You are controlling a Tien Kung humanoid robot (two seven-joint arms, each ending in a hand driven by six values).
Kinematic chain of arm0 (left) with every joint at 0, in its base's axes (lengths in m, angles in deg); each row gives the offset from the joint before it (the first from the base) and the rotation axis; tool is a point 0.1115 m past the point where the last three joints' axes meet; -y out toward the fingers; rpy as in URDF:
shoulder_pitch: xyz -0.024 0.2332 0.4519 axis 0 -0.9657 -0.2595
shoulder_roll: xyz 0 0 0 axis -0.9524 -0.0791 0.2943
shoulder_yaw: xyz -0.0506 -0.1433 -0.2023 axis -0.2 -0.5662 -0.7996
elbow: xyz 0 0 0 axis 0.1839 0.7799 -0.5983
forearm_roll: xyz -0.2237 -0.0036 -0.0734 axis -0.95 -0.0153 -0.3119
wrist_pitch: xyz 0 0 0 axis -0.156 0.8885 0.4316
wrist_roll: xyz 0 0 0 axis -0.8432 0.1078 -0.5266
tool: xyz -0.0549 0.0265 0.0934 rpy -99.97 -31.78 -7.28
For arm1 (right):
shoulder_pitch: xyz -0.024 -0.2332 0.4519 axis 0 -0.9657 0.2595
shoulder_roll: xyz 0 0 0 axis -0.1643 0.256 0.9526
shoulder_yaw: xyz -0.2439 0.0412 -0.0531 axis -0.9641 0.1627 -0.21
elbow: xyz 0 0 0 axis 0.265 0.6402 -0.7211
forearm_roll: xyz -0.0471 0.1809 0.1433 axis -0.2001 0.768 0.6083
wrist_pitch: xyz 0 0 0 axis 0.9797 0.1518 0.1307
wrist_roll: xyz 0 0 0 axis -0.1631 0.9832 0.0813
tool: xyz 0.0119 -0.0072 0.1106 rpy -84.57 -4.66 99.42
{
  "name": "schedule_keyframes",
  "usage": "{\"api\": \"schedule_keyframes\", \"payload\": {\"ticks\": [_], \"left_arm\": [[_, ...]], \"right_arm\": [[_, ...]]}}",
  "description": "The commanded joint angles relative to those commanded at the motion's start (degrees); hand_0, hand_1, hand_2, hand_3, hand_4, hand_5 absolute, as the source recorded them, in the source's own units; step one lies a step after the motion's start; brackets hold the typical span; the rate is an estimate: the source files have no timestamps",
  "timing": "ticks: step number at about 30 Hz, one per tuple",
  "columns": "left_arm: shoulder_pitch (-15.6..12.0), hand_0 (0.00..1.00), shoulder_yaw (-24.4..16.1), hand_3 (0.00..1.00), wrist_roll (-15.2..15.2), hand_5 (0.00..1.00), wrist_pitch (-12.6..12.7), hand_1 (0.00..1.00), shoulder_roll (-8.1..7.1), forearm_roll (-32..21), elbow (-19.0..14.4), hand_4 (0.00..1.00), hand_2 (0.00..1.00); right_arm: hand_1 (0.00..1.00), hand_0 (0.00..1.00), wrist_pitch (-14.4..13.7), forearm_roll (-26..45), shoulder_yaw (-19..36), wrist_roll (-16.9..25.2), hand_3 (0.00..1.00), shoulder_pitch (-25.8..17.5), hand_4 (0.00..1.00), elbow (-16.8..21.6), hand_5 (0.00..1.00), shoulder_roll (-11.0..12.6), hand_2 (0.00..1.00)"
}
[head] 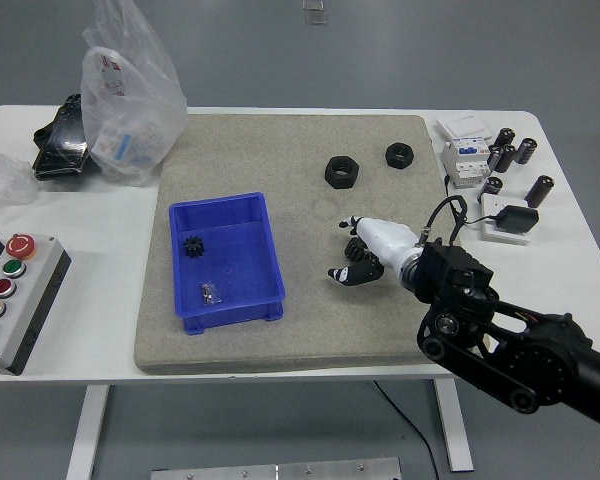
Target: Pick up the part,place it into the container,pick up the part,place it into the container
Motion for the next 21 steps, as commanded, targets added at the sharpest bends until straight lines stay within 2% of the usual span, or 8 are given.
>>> {"api": "schedule_keyframes", "payload": {"ticks": [9,10,15,16,21], "left_arm": [[0.0,0.624,0.2,0.624,0.1,0.392,-0.1,0.534,0.04,-0.2,0.0,0.719,0.537],[0.1,0.624,0.4,0.625,0.2,0.393,-0.1,0.534,0.03,-0.3,0.0,0.717,0.538],[0.1,0.624,0.8,0.625,0.3,0.393,-0.1,0.534,0.01,-0.6,0.0,0.717,0.538],[0.1,0.623,0.8,0.626,0.3,0.395,-0.1,0.535,0.01,-0.5,0.0,0.716,0.538],[0.0,0.623,1.0,0.626,0.4,0.395,-0.1,0.535,0.02,-0.6,0.0,0.716,0.538]], "right_arm": [[0.776,0.592,-1.4,-1.7,-0.1,0.0,0.931,-0.2,0.811,0.1,0.396,0.0,0.877],[0.732,0.506,-1.8,-2.2,-0.1,0.0,0.875,-0.2,0.796,0.2,0.389,0.0,0.814],[0.732,0.506,-3.8,-2.8,-0.7,0.0,0.875,-0.1,0.796,-1.1,0.389,0.0,0.814],[0.636,0.383,-4.6,-3.2,-0.8,0.0,0.717,-0.1,0.592,-1.4,0.285,0.0,0.605],[0.636,0.383,-6.7,-4.4,-1.1,0.0,0.717,0.0,0.592,-2.5,0.285,-0.1,0.605]]}}
